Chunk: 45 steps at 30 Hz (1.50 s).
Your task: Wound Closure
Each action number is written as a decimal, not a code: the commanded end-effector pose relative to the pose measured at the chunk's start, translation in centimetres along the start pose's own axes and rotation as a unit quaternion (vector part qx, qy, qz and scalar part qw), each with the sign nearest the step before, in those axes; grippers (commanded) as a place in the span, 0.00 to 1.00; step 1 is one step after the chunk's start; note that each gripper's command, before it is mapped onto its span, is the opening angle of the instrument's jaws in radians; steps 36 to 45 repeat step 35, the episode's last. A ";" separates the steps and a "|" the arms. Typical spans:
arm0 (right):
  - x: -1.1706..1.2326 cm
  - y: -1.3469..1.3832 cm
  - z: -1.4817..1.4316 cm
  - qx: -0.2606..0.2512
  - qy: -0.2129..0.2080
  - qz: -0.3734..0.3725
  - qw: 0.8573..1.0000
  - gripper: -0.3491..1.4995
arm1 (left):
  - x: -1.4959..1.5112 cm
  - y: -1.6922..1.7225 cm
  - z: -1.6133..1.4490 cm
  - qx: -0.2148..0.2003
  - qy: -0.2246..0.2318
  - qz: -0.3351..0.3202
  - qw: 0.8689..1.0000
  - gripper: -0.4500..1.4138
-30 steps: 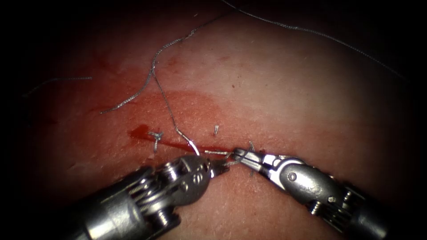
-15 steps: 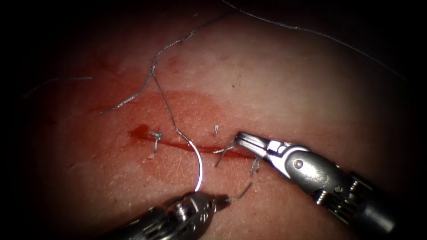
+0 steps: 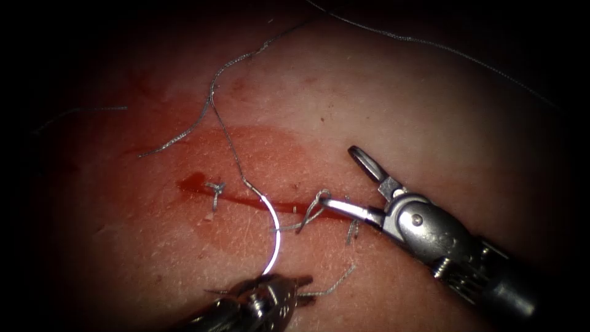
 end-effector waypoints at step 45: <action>-0.50 0.84 -1.30 -0.053 -0.081 -0.043 0.994 0.95 | -0.11 0.39 -0.02 0.002 -0.057 -0.032 0.998 0.77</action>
